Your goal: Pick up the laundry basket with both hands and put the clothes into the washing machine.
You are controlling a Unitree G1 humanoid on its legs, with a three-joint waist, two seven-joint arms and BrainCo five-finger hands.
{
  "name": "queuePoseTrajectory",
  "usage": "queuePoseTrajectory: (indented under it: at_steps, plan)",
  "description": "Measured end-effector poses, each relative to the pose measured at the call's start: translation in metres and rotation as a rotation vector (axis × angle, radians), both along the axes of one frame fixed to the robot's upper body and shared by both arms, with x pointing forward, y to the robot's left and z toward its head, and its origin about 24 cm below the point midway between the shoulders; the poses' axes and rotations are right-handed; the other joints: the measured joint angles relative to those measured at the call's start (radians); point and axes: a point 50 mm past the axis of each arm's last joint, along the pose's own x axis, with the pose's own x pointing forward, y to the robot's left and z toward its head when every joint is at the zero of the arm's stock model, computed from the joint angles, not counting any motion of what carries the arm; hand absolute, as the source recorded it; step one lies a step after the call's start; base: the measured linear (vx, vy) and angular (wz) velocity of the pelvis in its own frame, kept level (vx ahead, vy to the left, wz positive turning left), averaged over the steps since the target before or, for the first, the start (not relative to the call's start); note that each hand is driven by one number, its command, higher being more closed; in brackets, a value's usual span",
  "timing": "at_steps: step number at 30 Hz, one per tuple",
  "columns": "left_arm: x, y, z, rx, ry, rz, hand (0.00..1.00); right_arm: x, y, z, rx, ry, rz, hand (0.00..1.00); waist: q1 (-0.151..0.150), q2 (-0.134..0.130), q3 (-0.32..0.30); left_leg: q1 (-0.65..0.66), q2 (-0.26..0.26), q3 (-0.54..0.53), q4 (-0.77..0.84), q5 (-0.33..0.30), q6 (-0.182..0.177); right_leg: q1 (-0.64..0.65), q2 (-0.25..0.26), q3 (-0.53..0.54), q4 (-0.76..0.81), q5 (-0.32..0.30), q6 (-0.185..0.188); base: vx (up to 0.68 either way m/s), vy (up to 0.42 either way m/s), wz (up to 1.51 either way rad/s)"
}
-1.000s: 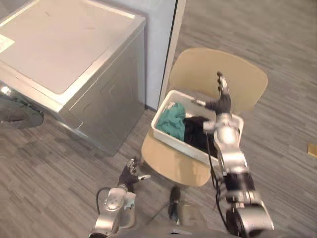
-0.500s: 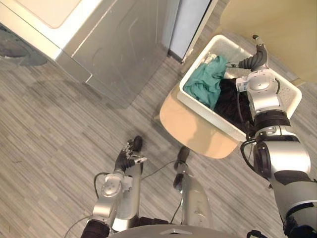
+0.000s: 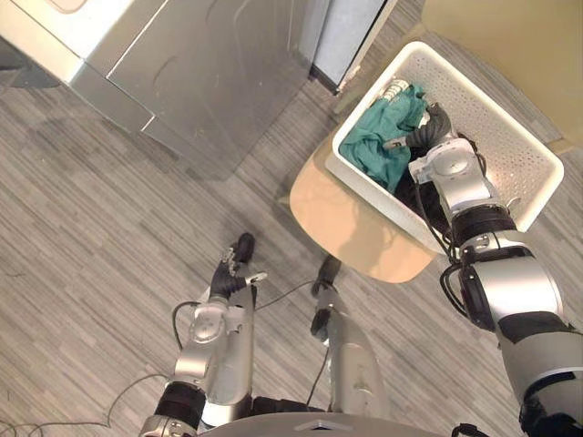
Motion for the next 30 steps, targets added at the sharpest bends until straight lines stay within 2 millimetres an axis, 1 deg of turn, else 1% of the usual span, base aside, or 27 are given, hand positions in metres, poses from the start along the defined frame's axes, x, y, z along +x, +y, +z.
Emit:
queuePoseTrajectory:
  at_steps: [3, 5, 7, 11, 14, 15, 16, 19, 22, 25, 27, 28, 30]
  plan:
    - [0.005, -0.002, 0.006, -0.002, -0.023, 0.004, 0.0, 0.003, -0.005, -0.004, -0.001, 0.057, -0.034, 0.0, 0.006, -0.001, 0.0, -0.001, 0.001, -0.008, -0.041, 0.033, -0.004, -0.018, -0.001, -0.013, 0.0, 0.003, -0.002, -0.02, -0.028, 0.09]
    - [0.007, -0.004, 0.012, -0.018, -0.05, 0.008, 0.0, 0.003, -0.006, -0.005, -0.039, 0.09, -0.041, 0.0, 0.007, -0.001, 0.001, -0.004, 0.001, -0.018, -0.068, 0.052, -0.008, -0.027, -0.001, -0.022, -0.001, 0.004, -0.003, -0.02, -0.036, 0.15]
    - [0.009, -0.006, 0.02, -0.043, -0.082, 0.009, 0.0, 0.004, -0.007, -0.008, -0.06, 0.114, -0.047, 0.0, 0.007, -0.001, 0.001, -0.003, 0.001, -0.031, -0.1, 0.072, -0.008, -0.029, -0.001, -0.039, -0.008, 0.006, -0.005, -0.01, -0.028, 0.2]
    - [0.013, -0.019, 0.045, -0.147, -0.178, 0.005, 0.0, 0.003, -0.007, -0.013, -0.126, 0.147, -0.059, 0.0, 0.011, -0.001, 0.001, -0.009, 0.011, -0.033, -0.174, 0.121, -0.004, -0.041, -0.003, -0.079, -0.016, 0.005, -0.005, 0.0, -0.029, 0.26]
    - [0.014, -0.023, 0.053, -0.19, -0.21, 0.002, 0.0, 0.004, -0.009, -0.011, -0.174, 0.157, -0.066, 0.0, 0.021, -0.001, 0.001, -0.016, 0.01, -0.031, -0.2, 0.139, -0.002, -0.058, -0.008, -0.082, -0.013, 0.006, -0.005, 0.01, -0.006, 0.06]
    - [0.014, -0.025, 0.058, -0.214, -0.226, 0.002, 0.0, 0.003, -0.009, -0.013, -0.201, 0.162, -0.073, 1.0, 0.022, -0.001, 0.001, -0.016, 0.01, -0.032, -0.213, 0.15, -0.007, -0.06, -0.009, -0.092, -0.013, 0.005, -0.005, 0.02, -0.009, 0.1]
    - [0.014, -0.025, 0.059, -0.223, -0.231, 0.004, 0.0, 0.003, -0.009, -0.013, -0.209, 0.163, -0.074, 1.0, 0.022, -0.001, 0.001, -0.016, 0.01, -0.032, -0.217, 0.154, -0.01, -0.06, -0.01, -0.095, -0.013, 0.005, -0.005, 0.03, -0.012, 0.11]
    - [0.014, -0.03, 0.069, -0.271, -0.271, 0.0, 0.0, 0.002, -0.014, -0.01, -0.226, 0.158, -0.086, 1.0, 0.021, 0.0, 0.0, -0.013, 0.01, -0.032, -0.232, 0.159, -0.005, -0.06, -0.012, -0.102, -0.011, 0.002, -0.006, 0.02, -0.013, 0.06]
    - [0.015, -0.029, 0.075, -0.293, -0.299, 0.01, 0.0, 0.002, -0.015, -0.01, -0.215, 0.15, -0.089, 1.0, 0.019, 0.0, 0.0, -0.011, 0.013, -0.028, -0.234, 0.16, -0.004, -0.06, -0.013, -0.104, -0.006, -0.002, -0.006, 0.01, -0.007, 0.02]
    - [0.016, -0.028, 0.077, -0.292, -0.306, 0.023, 0.0, 0.001, -0.013, -0.013, -0.2, 0.133, -0.09, 1.0, 0.019, 0.0, 0.0, -0.004, 0.014, -0.021, -0.233, 0.164, -0.009, -0.059, -0.014, -0.1, 0.003, -0.004, -0.008, 0.01, -0.01, -0.04]
    - [0.017, -0.027, 0.079, -0.291, -0.311, 0.032, 0.0, 0.001, -0.009, -0.018, -0.169, 0.121, -0.081, 1.0, 0.018, 0.001, -0.001, 0.006, 0.016, -0.012, -0.23, 0.164, -0.009, -0.054, -0.014, -0.094, 0.005, -0.004, -0.008, 0.01, -0.022, -0.1]
    - [0.018, -0.027, 0.08, -0.291, -0.318, 0.036, 0.0, 0.0, -0.007, -0.021, -0.112, 0.098, -0.075, 1.0, 0.017, 0.001, -0.001, 0.017, 0.018, -0.004, -0.228, 0.164, -0.009, -0.047, -0.014, -0.09, 0.007, -0.005, -0.009, 0.0, -0.022, -0.09]
    - [0.019, -0.026, 0.08, -0.29, -0.317, 0.046, 0.0, -0.002, -0.005, -0.023, -0.059, 0.075, -0.064, 1.0, 0.012, 0.001, -0.001, 0.034, 0.02, -0.001, -0.228, 0.164, -0.009, -0.031, -0.012, -0.088, 0.008, -0.006, -0.01, 0.0, -0.012, -0.04]
